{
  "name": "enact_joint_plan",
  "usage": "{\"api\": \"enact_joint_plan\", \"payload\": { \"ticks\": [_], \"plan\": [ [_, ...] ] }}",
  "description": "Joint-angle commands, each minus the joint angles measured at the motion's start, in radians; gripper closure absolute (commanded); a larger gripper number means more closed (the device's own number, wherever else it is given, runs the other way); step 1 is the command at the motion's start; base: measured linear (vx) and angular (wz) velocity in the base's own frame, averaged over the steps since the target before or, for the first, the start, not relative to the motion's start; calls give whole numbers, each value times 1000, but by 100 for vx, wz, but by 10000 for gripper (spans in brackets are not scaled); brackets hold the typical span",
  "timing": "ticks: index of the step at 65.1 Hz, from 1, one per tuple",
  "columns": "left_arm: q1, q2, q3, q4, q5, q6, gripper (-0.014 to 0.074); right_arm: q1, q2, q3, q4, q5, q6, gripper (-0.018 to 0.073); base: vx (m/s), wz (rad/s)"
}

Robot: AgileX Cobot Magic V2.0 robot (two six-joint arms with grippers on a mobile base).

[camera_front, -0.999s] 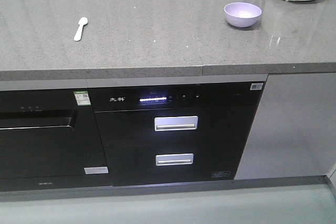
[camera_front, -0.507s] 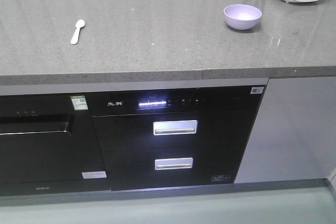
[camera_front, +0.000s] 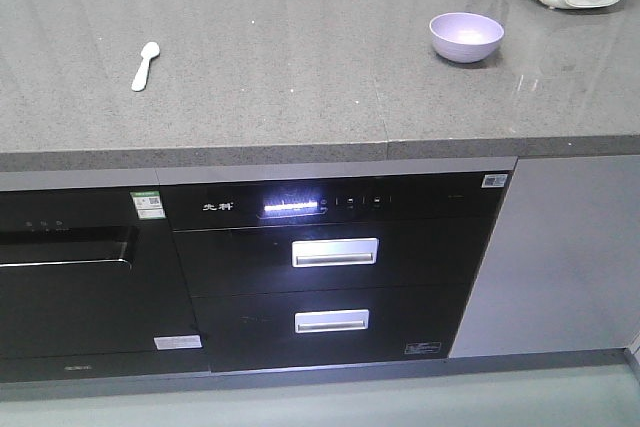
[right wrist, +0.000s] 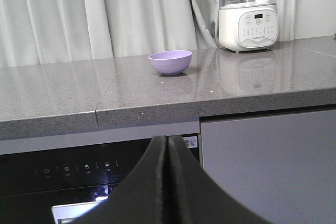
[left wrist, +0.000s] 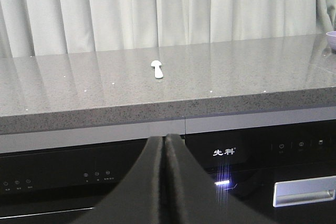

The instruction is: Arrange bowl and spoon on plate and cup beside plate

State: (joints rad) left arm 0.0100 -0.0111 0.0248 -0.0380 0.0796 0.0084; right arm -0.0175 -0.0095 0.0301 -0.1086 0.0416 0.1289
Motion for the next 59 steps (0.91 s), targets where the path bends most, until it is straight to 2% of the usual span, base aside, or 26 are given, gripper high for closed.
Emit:
{"api": "enact_joint_plan", "payload": {
  "ticks": [1, 59],
  "plan": [
    [2, -17, 31, -1, -68, -8, 602, -6, -14, 13, -10, -73, -6, 561, 4, 1],
    [2, -17, 31, -1, -68, -8, 602, -6, -14, 13, -10, -73, -6, 561, 4, 1]
  ]
}}
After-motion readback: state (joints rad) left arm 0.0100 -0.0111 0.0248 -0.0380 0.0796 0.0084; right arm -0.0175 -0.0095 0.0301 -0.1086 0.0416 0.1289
